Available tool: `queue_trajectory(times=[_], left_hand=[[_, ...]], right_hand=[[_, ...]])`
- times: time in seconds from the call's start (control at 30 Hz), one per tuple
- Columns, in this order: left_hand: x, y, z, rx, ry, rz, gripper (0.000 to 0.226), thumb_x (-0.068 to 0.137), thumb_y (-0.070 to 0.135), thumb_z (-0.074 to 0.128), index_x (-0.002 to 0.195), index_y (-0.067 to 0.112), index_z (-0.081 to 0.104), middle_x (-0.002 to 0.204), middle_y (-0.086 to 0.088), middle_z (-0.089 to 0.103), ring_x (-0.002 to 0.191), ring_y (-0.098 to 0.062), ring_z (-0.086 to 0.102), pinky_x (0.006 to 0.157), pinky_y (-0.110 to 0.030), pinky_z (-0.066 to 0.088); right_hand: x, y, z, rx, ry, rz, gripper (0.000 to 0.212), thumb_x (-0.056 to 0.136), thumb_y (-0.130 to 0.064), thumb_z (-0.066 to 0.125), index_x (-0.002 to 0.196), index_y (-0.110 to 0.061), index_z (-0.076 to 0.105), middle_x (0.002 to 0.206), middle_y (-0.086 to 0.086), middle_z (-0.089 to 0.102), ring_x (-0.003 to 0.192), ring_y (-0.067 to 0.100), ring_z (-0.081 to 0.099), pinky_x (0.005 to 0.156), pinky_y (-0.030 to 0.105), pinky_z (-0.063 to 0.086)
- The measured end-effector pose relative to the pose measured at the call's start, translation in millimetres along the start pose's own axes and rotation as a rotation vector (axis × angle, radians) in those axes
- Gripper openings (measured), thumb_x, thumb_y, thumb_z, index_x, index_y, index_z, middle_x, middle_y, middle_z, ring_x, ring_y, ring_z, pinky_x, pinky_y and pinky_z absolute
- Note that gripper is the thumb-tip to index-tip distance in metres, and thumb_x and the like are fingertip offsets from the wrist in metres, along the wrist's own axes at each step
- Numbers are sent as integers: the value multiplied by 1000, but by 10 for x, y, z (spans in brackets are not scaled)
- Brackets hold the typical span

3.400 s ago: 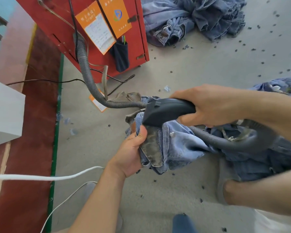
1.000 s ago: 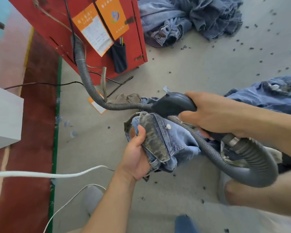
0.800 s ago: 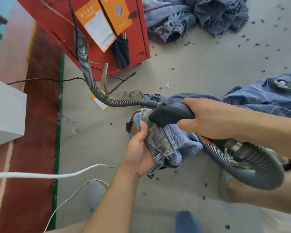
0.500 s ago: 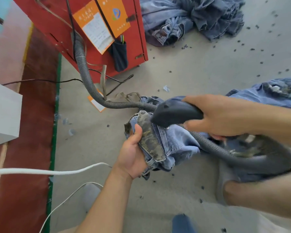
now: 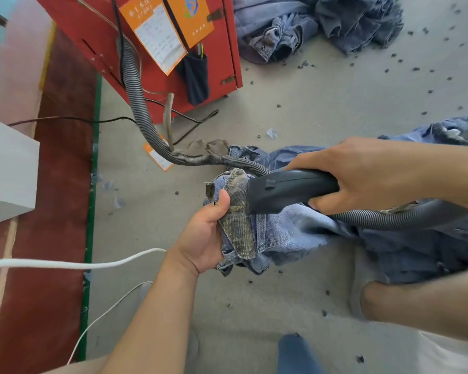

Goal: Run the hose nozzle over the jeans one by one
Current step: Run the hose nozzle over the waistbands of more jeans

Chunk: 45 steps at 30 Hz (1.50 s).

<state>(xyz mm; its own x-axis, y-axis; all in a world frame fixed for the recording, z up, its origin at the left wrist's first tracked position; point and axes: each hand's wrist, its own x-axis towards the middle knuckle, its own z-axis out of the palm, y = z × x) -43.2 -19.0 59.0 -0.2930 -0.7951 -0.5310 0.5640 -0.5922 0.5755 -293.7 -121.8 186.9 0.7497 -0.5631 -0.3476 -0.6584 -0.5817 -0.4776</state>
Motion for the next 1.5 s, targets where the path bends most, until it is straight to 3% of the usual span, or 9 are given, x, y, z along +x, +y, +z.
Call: queue_trajectory(times=[0.27,0.5,0.6,0.7,0.83,0.93,1.1,1.33,1.5], left_hand=[[-38,1,50,52,16,36,60,101,44,52,146,4,54,149,-22,54,138,-40,52,110,-55,47],[-89,28,59,36,35,23,54,97,43,57,136,6,64,144,-21,59,132,-37,58,99,-48,55],[-109,13,75,34,37,10,54,92,43,63,131,6,69,141,-22,61,130,-38,59,100,-49,55],[-117,16,81,17,27,10,57,91,44,63,131,4,68,141,-23,60,131,-40,59,102,-52,54],[-111,-19,87,-11,24,1,59,93,42,61,138,4,63,142,-21,60,130,-37,60,98,-48,56],[-128,-8,28,-13,20,-8,51,92,44,60,128,9,72,135,-17,67,124,-33,65,94,-46,57],[-140,-5,39,44,-7,-60,62,75,42,86,124,6,73,130,-20,69,118,-35,68,90,-46,59],[-137,-31,49,40,-31,-73,70,73,43,91,128,4,70,134,-20,66,122,-35,66,92,-46,58],[-94,-67,-44,8,-37,-63,58,86,46,78,130,8,70,135,-17,66,125,-34,64,96,-46,56]], right_hand=[[21,-11,-34,-19,-21,-2,28,83,-35,67,108,-44,58,84,-29,63,76,-6,59,68,13,45],[42,13,15,87,92,-8,24,87,-28,68,105,-42,60,77,-29,65,57,-2,62,54,11,45],[14,147,-199,153,184,35,24,85,-32,68,100,-48,59,63,-18,67,40,7,59,42,18,46],[-38,262,-341,172,79,37,26,85,-34,68,104,-49,60,56,-4,67,41,16,63,40,27,51],[18,169,-152,143,-98,-12,31,86,-26,67,108,-46,61,74,-16,70,49,5,63,50,20,52],[101,78,-20,96,-34,-28,26,86,-25,67,104,-43,61,78,-27,65,59,-1,61,55,12,45],[135,163,-87,146,136,25,23,90,-30,69,109,-40,61,73,-21,67,47,7,62,47,22,49],[93,162,-167,288,-137,16,21,90,-19,64,99,-37,61,59,6,67,42,19,60,43,29,50],[203,120,-144,221,54,31,15,91,-22,67,101,-32,61,55,-11,65,36,7,55,40,18,42]])
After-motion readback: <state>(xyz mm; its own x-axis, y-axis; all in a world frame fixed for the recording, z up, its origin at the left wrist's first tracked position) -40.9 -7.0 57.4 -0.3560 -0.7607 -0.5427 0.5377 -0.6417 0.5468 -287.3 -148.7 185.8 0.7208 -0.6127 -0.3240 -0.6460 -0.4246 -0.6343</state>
